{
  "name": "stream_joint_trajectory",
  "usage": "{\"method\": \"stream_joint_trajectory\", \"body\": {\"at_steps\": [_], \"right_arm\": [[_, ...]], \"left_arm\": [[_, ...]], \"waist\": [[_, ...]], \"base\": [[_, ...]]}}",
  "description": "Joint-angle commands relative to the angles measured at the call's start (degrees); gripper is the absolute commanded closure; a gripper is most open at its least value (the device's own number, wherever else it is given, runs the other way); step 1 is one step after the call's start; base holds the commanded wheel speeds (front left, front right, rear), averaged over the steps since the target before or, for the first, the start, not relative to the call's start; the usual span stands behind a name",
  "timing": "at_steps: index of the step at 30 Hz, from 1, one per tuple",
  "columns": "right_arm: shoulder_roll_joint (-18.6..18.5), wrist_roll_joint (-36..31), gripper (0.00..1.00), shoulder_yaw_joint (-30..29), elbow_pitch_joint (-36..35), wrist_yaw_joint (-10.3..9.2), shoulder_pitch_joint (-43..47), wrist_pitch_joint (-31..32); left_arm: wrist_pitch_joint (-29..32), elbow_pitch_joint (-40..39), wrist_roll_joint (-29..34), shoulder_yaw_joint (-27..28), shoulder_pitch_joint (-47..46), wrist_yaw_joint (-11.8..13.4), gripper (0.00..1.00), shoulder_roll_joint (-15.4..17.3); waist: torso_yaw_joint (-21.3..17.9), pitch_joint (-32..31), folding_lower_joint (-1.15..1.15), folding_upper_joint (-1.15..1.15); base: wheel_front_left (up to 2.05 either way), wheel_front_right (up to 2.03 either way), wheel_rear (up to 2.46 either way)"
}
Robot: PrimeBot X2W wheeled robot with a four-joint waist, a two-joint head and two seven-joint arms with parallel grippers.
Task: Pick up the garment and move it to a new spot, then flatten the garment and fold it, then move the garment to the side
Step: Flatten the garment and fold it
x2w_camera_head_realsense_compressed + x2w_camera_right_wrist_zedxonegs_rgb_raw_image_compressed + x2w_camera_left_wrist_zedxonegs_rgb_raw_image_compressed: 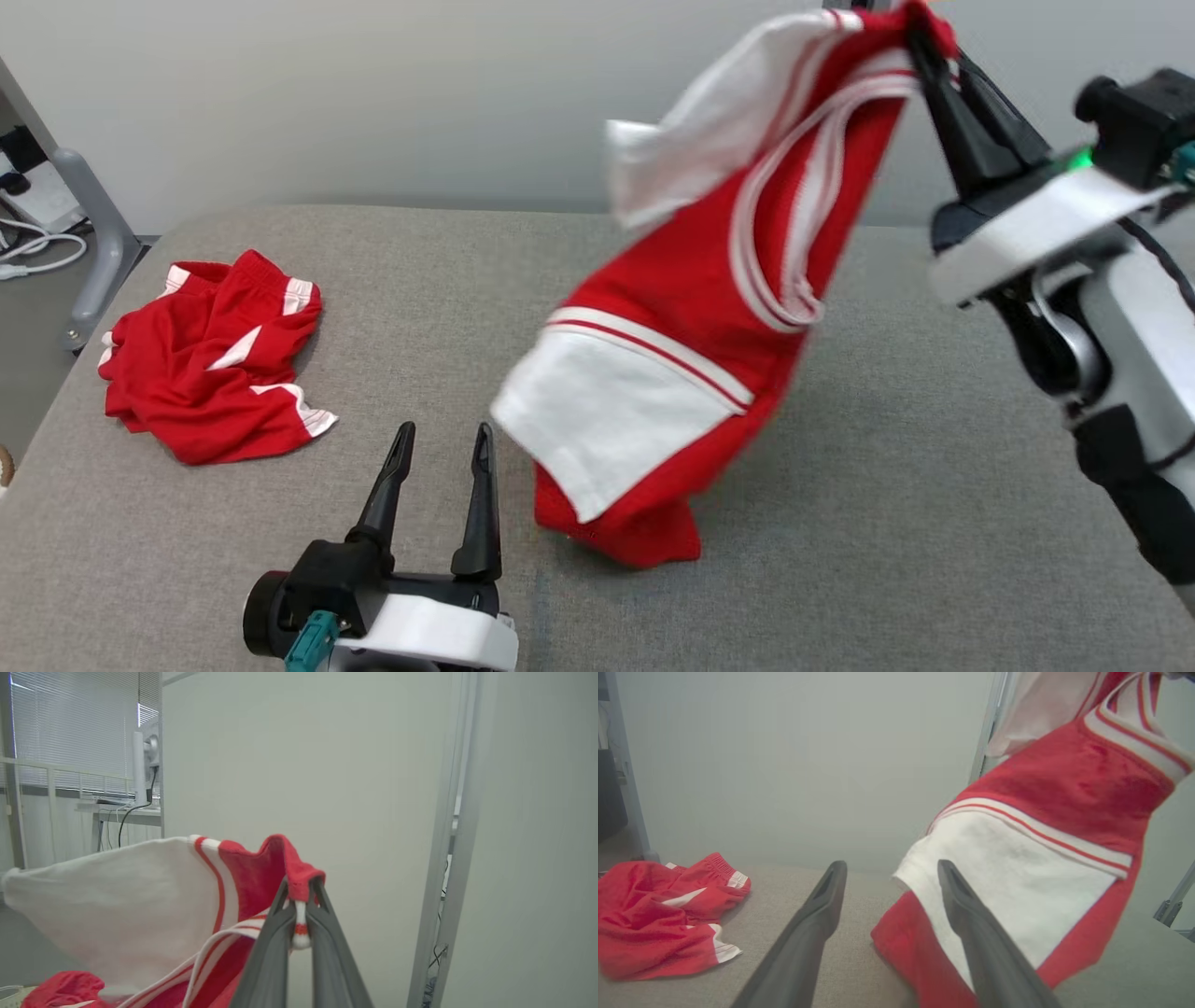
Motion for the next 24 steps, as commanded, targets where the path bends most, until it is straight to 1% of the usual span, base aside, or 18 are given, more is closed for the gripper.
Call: {"method": "stream_joint_trajectory", "body": {"at_steps": [1,3,4,7,10,13,15,16,17,18,19,24], "right_arm": [[-1.97,0.72,1.0,-1.33,2.09,0.01,3.18,0.44],[-6.26,0.21,1.0,-3.39,5.38,0.0,5.42,0.46],[-7.7,0.51,1.0,-4.41,7.11,0.0,6.69,0.26],[-10.76,2.23,1.0,-7.27,12.75,0.01,10.44,-0.21],[-14.58,0.69,1.0,-7.7,17.91,0.0,12.5,-0.55],[-14.49,2.56,1.0,-9.01,22.67,0.02,14.14,-0.58],[-15.51,1.9,1.0,-9.09,26.32,-0.01,14.5,-0.77],[-15.52,1.56,0.97,-9.19,27.93,0.0,14.46,-0.98],[-15.01,1.67,0.55,-9.78,29.72,0.0,14.26,-1.22],[-15.01,1.67,0.55,-9.78,29.72,0.0,14.26,-1.22],[-14.17,2.14,0.0,-10.55,31.53,0.0,14.08,-1.33],[-12.47,0.19,0.0,-11.18,37.05,0.0,12.39,-2.31]], "left_arm": [[-0.02,-0.46,-0.28,0.09,-0.68,0.19,0.0,0.22],[-0.02,-0.5,-0.04,-0.28,-1.31,0.24,0.0,0.21],[-0.02,-0.44,0.24,-0.3,-1.67,0.2,0.0,0.21],[-0.02,-0.23,0.74,-0.4,-2.52,-0.07,0.0,0.21],[-0.03,-0.11,1.34,-0.39,-3.74,-0.23,0.0,0.21],[-0.02,0.09,2.15,-0.42,-5.03,-0.32,0.0,0.21],[-0.02,0.43,2.68,-0.53,-5.82,-0.68,0.0,0.21],[-0.02,0.54,2.82,-0.51,-6.33,-0.69,0.0,0.21],[-0.03,0.56,3.01,-0.42,-6.73,-0.63,0.0,0.21],[-0.03,0.56,3.01,-0.42,-6.73,-0.63,0.0,0.21],[-0.03,0.61,3.05,-0.39,-6.93,-0.61,0.0,0.21],[-0.03,1.07,3.29,-0.37,-7.73,-0.81,0.0,0.21]], "waist": [[-0.51,1.08,0.0,0.0],[-0.92,2.31,0.0,0.0],[-1.17,2.96,0.0,0.0],[-1.84,4.87,0.0,0.0],[-2.54,6.82,0.0,0.0],[-3.49,8.61,0.0,0.0],[-4.05,9.5,0.0,0.0],[-4.29,9.83,0.0,0.0],[-4.59,10.11,0.0,0.0],[-4.59,10.11,0.0,0.0],[-4.88,10.29,0.0,0.0],[-6.52,10.57,0.0,0.0]], "base": [[0.0,0.0,0.0],[0.0,0.0,0.0],[0.0,0.0,0.0],[0.0,0.0,0.0],[0.0,0.0,0.0],[0.0,0.0,0.0],[0.0,0.0,0.0],[0.0,0.0,0.0],[0.0,0.0,0.0],[0.0,0.0,0.0],[0.0,0.0,0.0],[0.0,0.0,0.0]]}}
